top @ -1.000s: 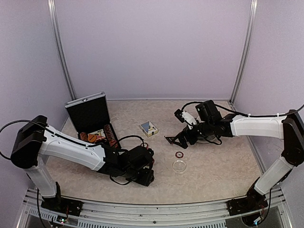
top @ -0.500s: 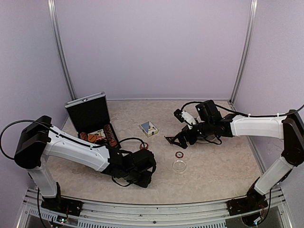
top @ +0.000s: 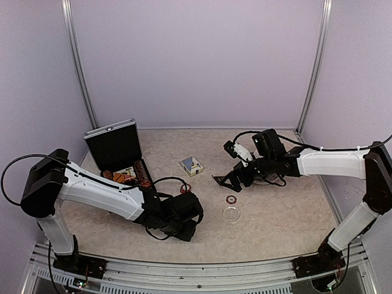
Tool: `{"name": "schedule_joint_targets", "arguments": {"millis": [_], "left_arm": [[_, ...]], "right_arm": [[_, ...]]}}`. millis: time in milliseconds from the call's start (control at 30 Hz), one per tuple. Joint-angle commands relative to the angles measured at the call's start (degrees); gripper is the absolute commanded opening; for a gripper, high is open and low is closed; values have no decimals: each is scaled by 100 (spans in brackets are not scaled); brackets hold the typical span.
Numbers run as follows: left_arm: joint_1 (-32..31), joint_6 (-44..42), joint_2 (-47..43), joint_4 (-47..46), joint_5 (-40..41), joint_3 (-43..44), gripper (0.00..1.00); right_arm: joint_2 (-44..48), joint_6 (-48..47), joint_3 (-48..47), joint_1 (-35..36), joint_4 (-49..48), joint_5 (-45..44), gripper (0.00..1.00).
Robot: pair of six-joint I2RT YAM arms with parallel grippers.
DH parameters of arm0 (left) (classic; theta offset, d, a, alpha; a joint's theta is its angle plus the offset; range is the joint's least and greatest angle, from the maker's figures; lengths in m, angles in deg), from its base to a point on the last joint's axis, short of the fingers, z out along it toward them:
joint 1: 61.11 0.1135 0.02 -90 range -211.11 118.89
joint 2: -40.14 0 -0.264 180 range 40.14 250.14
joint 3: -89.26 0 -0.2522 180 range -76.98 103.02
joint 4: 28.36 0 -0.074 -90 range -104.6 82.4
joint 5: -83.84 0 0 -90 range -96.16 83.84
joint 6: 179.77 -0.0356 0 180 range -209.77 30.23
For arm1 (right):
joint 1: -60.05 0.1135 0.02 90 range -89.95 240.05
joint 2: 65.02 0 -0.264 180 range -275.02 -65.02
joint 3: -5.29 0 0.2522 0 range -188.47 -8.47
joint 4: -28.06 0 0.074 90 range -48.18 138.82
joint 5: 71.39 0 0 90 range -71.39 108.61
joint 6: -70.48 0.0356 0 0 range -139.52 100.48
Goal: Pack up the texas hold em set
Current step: Pick up the dice from the center of the board, then place the dice in the slot.
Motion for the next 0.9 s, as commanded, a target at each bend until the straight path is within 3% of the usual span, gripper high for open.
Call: {"name": "schedule_joint_targets", "arguments": {"millis": [0,400,867], "left_arm": [[-48,-10,56,241,140,142,24],[-69,-79,-24,344,257,242,16],[453,147,-980,933,1499,-29,11]], "right_arm": [[32,-41,39,-26,-87,94,99],[-16,-45,-3,-29,-74,160,99],[44,-50,57,-23,-102,157,99]]}}
